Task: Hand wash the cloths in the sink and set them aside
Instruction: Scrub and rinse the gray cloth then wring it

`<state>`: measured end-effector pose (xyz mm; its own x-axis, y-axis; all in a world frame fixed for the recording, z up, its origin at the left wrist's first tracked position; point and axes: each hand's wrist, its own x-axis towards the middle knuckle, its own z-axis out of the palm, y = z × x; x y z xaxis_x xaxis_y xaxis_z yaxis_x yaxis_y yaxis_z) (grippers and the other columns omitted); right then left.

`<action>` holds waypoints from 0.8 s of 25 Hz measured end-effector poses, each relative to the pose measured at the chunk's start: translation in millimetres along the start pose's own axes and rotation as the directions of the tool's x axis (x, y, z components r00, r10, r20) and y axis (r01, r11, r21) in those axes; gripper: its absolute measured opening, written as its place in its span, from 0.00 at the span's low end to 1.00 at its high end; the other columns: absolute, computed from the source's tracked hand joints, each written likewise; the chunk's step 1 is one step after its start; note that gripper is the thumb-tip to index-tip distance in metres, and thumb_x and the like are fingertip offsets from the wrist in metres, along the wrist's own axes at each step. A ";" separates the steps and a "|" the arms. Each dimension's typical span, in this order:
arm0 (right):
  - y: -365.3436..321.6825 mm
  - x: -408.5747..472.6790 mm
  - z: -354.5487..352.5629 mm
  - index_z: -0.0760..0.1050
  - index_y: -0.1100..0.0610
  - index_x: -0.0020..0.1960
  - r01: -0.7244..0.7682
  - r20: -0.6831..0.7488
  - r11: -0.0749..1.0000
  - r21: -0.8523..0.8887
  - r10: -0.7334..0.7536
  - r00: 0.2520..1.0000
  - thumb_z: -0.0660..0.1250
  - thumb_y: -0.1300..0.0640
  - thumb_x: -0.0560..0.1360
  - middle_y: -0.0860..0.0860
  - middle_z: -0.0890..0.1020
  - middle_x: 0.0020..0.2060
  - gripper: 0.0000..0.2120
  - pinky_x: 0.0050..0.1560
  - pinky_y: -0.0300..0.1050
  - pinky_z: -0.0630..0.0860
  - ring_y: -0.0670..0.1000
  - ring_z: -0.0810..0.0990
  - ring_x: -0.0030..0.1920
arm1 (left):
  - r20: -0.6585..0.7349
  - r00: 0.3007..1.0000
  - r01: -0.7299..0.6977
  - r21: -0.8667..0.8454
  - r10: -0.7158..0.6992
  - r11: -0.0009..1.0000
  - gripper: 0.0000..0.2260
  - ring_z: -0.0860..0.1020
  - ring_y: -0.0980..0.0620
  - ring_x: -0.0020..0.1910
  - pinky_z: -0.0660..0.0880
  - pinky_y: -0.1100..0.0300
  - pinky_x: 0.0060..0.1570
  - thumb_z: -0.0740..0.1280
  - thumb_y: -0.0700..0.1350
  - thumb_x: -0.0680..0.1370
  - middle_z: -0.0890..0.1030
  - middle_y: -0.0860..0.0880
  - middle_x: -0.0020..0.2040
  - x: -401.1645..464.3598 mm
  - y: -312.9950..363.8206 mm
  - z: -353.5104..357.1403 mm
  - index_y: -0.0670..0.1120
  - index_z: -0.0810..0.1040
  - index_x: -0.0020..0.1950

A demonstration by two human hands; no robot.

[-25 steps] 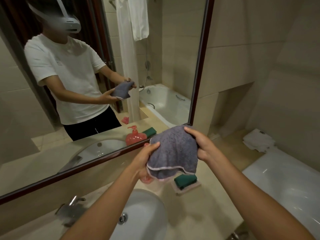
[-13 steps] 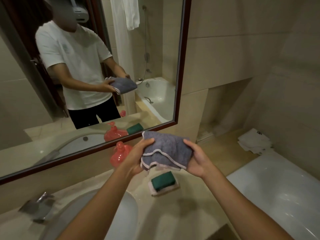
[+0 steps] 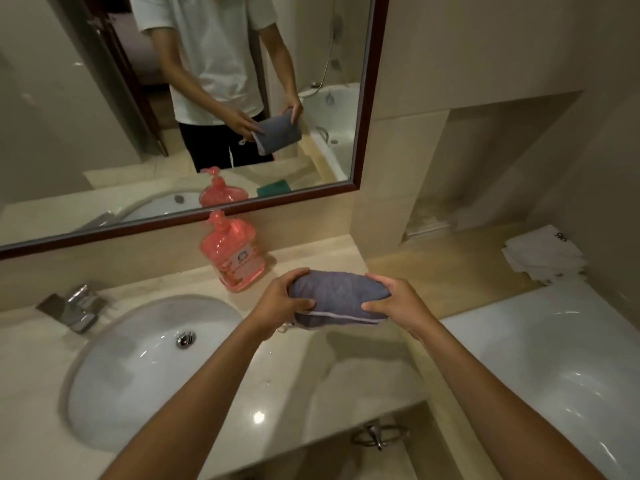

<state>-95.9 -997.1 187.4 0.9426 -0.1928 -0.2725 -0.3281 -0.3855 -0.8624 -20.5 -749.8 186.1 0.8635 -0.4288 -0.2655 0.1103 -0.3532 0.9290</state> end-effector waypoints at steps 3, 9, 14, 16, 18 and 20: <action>13.0 7.1 10.4 0.85 0.57 0.51 -0.038 -0.025 0.978 -0.204 0.034 0.999 0.78 0.61 0.67 0.53 0.86 0.42 0.12 0.41 0.41 0.75 0.52 0.82 0.45 | -0.094 0.995 0.002 0.238 0.021 0.971 0.21 0.80 0.53 0.52 0.77 0.64 0.53 0.78 0.36 0.68 0.83 0.51 0.52 0.7 -24.8 11.8 0.46 0.82 0.60; 43.5 31.3 27.5 0.77 0.57 0.34 -0.112 0.138 0.973 -0.204 0.142 0.980 0.77 0.58 0.70 0.52 0.78 0.32 0.10 0.39 0.45 0.70 0.50 0.76 0.37 | -0.122 0.991 0.073 0.132 -0.057 0.988 0.10 0.81 0.45 0.40 0.77 0.51 0.40 0.76 0.45 0.70 0.83 0.41 0.40 3.9 -78.3 14.3 0.40 0.83 0.46; 80.0 50.0 67.1 0.80 0.63 0.59 -0.394 0.102 0.897 0.201 0.380 0.919 0.73 0.58 0.75 0.58 0.85 0.52 0.14 0.48 0.44 0.79 0.56 0.84 0.51 | -0.172 0.940 0.249 -0.244 -0.295 0.937 0.08 0.84 0.47 0.48 0.79 0.61 0.40 0.71 0.47 0.79 0.86 0.48 0.46 3.9 -122.0 30.4 0.46 0.80 0.55; 97.1 54.9 87.6 0.75 0.62 0.63 -0.377 0.036 0.919 0.113 0.375 0.926 0.75 0.54 0.75 0.54 0.81 0.54 0.21 0.46 0.43 0.75 0.54 0.80 0.52 | -0.266 0.906 0.275 -0.218 -0.328 0.936 0.11 0.84 0.46 0.49 0.79 0.61 0.42 0.72 0.47 0.78 0.84 0.46 0.50 6.2 -142.7 38.7 0.44 0.78 0.57; 114.2 56.4 101.6 0.73 0.61 0.65 -0.372 -0.015 0.928 -0.013 0.372 0.928 0.77 0.53 0.73 0.53 0.78 0.56 0.25 0.49 0.42 0.73 0.55 0.79 0.56 | -0.288 0.880 0.341 -0.168 -0.377 0.925 0.15 0.83 0.45 0.50 0.81 0.54 0.47 0.74 0.48 0.77 0.83 0.44 0.53 5.7 -163.2 44.5 0.43 0.77 0.59; 131.5 57.0 110.9 0.73 0.61 0.66 -0.343 -0.046 0.928 -0.145 0.340 0.939 0.76 0.51 0.73 0.56 0.79 0.60 0.27 0.54 0.43 0.73 0.56 0.78 0.59 | -0.294 0.879 0.386 -0.024 -0.376 0.922 0.18 0.81 0.47 0.52 0.80 0.51 0.52 0.75 0.50 0.76 0.82 0.46 0.57 3.8 -181.5 48.4 0.44 0.76 0.62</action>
<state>-78.6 -958.7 11.1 0.7709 -0.3539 -0.5296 -0.6369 -0.4222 -0.6451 -61.0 -727.6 3.9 0.8621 0.0001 -0.5068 0.4470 -0.4712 0.7603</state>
